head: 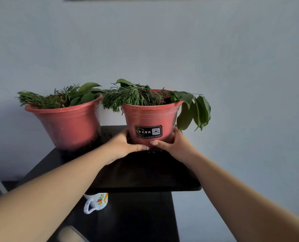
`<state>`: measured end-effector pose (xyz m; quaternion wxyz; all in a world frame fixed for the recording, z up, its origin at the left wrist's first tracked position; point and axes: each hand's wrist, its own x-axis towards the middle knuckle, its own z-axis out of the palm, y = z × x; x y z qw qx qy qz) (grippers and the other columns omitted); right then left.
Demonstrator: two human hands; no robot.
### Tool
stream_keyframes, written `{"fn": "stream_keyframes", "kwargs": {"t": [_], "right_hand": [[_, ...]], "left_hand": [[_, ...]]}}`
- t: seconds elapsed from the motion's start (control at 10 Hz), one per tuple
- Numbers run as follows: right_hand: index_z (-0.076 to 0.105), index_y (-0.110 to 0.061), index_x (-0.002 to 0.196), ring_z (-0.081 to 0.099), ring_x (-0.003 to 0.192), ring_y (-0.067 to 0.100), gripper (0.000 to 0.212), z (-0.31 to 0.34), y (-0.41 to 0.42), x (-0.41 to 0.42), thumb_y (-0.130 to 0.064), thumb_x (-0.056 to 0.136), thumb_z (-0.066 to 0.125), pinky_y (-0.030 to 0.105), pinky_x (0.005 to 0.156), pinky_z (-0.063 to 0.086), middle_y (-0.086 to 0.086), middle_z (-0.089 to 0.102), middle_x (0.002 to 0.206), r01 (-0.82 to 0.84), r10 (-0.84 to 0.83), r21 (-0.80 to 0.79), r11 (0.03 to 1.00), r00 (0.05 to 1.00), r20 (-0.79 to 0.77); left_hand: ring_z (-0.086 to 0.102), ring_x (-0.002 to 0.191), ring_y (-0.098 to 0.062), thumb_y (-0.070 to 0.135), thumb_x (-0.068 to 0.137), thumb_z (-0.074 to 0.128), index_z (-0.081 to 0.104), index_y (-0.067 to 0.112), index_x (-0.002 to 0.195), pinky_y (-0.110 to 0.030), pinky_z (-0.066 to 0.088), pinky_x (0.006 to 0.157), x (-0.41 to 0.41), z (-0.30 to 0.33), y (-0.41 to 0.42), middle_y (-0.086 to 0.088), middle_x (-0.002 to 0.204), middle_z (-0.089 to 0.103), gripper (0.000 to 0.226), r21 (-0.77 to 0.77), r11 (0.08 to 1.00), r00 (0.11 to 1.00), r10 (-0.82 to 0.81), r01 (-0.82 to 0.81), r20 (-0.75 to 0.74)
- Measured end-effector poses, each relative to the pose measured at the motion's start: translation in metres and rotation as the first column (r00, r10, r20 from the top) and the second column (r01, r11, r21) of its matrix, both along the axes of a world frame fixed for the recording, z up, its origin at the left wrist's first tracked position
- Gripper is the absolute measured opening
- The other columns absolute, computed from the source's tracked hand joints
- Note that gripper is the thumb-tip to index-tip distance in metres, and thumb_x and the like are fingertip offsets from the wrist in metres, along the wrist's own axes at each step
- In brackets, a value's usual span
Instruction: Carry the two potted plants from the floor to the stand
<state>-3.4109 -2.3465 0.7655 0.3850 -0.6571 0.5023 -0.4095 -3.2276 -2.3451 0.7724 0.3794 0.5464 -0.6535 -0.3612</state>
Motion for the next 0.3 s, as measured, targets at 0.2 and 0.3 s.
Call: {"fn": "stream_keyframes", "kwargs": {"t": [0.2,0.3], "right_hand": [[0.044,-0.014,0.130,0.057,0.114,0.021,0.074,0.000,0.010,0.005,-0.047,0.070,0.073,0.032,0.095,0.045,0.002,0.061,0.126,0.114,-0.108,0.043,0.993,0.987,-0.122],[0.055,-0.013,0.105,0.056,0.094,0.016,0.040,0.008,0.027,0.005,-0.040,0.079,0.067,0.025,0.077,0.042,-0.005,0.062,0.098,0.138,-0.120,0.062,0.989,0.965,-0.233]], "left_hand": [[0.053,0.119,-0.017,0.008,0.073,0.073,0.047,0.012,0.127,-0.030,0.037,0.105,0.005,0.008,0.009,-0.002,0.125,0.058,0.060,0.094,0.994,0.992,-0.064,0.053,0.112],[0.056,0.118,-0.025,0.005,0.077,0.068,0.040,0.005,0.133,-0.035,0.040,0.105,0.011,0.019,0.023,-0.016,0.133,0.054,0.063,0.161,0.986,0.981,-0.067,0.038,0.183]]}}
